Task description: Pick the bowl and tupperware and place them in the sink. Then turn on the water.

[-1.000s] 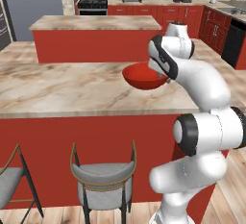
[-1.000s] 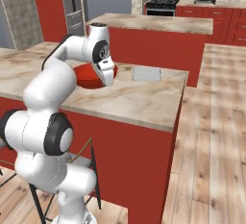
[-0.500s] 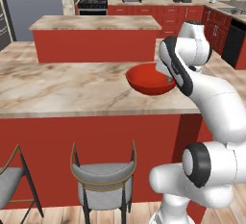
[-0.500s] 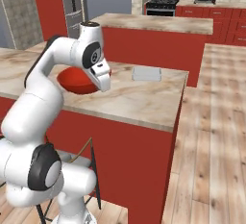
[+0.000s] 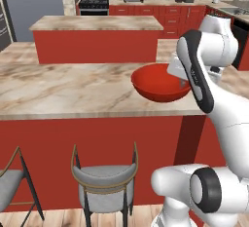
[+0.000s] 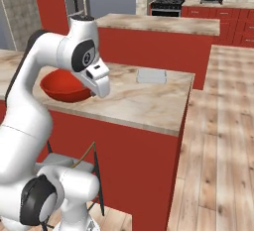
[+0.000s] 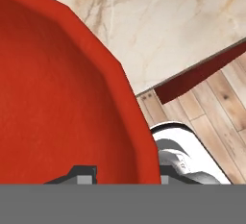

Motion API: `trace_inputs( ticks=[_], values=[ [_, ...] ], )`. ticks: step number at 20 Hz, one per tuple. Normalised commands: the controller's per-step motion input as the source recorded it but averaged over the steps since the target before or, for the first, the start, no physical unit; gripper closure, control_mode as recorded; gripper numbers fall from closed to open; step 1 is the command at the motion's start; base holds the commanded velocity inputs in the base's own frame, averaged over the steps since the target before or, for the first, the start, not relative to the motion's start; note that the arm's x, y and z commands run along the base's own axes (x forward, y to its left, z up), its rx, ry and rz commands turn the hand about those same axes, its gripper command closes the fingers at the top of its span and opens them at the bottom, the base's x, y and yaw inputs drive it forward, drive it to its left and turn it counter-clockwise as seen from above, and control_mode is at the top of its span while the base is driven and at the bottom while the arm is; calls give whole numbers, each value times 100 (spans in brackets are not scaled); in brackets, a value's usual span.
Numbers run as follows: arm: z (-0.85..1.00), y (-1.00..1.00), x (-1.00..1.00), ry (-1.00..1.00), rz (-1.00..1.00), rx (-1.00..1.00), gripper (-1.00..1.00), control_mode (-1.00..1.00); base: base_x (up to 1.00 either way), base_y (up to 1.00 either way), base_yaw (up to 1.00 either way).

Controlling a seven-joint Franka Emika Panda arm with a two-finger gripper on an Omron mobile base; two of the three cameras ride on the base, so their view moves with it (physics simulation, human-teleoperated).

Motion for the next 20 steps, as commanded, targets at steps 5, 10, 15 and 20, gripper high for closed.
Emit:
trace_inputs(
  ticks=[5, 10, 15, 20],
  values=[
    [13, 0, -48, 0, 12, 0, 100, -100, 0, 0, 0],
    [5, 0, -27, 0, 10, 0, 100, -100, 0, 0, 0],
    [0, 0, 0, 0, 0, 0, 100, -100, 0, 0, 0],
    [0, 0, 0, 0, 0, 0, 100, -100, 0, 0, 0]
  ],
)
